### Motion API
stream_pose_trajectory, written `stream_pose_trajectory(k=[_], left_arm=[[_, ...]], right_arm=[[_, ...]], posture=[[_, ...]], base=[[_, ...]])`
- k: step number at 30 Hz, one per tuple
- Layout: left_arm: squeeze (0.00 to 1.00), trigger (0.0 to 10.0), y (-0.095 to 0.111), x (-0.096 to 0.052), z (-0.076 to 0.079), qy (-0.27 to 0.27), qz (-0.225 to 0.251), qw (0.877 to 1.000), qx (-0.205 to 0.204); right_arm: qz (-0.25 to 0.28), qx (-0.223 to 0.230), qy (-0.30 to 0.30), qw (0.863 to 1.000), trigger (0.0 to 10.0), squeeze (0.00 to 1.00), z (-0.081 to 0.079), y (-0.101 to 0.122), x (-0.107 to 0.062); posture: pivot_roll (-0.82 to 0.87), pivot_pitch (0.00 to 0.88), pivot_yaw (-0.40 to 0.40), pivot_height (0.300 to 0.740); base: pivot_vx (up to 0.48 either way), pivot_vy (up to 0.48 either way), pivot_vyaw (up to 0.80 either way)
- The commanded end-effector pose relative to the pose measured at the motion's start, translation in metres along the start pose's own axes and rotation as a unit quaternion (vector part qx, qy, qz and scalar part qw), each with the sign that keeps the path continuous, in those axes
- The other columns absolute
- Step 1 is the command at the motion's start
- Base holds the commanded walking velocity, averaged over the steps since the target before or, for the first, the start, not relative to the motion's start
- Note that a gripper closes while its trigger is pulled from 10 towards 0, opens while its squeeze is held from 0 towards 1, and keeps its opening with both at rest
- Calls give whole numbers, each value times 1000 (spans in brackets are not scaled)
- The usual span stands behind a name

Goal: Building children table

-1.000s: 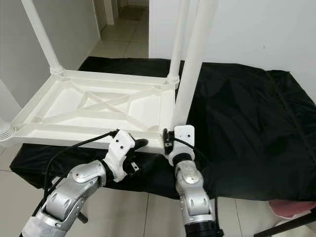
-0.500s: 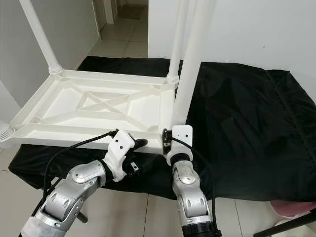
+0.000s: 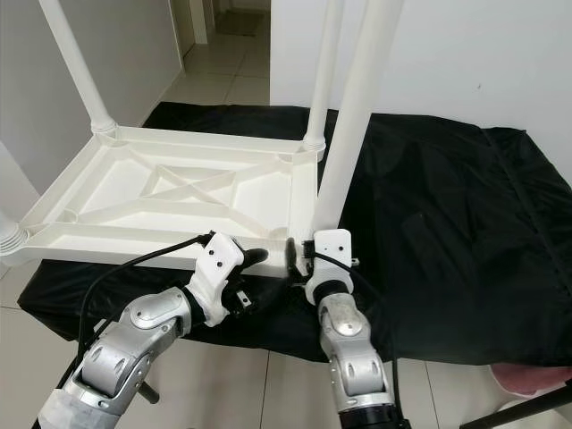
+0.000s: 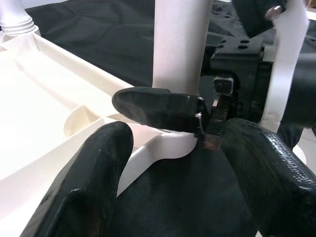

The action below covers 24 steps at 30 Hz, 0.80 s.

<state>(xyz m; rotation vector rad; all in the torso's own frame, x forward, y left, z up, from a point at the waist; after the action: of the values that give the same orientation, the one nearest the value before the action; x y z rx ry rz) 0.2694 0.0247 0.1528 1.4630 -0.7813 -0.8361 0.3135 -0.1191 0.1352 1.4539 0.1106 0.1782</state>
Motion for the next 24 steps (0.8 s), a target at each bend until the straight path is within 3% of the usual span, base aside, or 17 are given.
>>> stream_pose_trajectory(k=[1, 10, 14, 17, 22, 23, 24], left_arm=[[0, 10000, -4, 1, 4, -15, -7, 1000, -3], [0, 10000, -4, 0, 4, -19, -9, 1000, -3], [0, 10000, -5, -3, 4, -20, -13, 1000, -1], [0, 10000, -5, -3, 4, -20, -13, 1000, -1], [0, 10000, -6, -4, 3, -20, -15, 1000, 0], [0, 10000, -5, -4, 3, -19, -15, 1000, 0], [0, 10000, -5, -4, 3, -19, -15, 1000, 0]], right_arm=[[17, -3, 23, 1000, 10000, 0, 1, 4, 1], [28, -15, 55, 998, 10000, 0, 12, 3, 1], [34, -35, 117, 992, 10000, 0, 16, 2, -1], [34, -35, 117, 992, 10000, 0, 16, 2, -1], [34, -64, 169, 983, 10000, 0, 23, -1, 1], [34, -72, 182, 980, 9137, 0, 24, -2, 3], [34, -72, 182, 980, 9137, 0, 24, -2, 3]], posture=[[-25, 0, -5, 740], [-29, 0, -4, 740], [-28, 0, -1, 740], [-28, 0, -1, 740], [-28, 0, 2, 740], [-30, 4, 5, 740], [-30, 4, 5, 740]], base=[[0, 0, 0], [0, 0, 0], [0, 0, 0], [0, 0, 0], [0, 0, 0], [0, 0, 0], [0, 0, 0]])
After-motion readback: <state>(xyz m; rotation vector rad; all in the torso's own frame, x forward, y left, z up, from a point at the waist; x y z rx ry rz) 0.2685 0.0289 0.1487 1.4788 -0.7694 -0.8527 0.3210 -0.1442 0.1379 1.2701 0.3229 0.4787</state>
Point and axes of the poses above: a point about 5 cm out from each wrist's last joint towards the gripper, its own x axis pointing out of the wrist towards the gripper, its own y axis along the axis of the wrist's last joint, z = x × y, the point moved 3 cm from there along x, pointing out of the wrist towards the gripper, and after that the axes turned 4 degrees about -x, right-handed, at the moved point
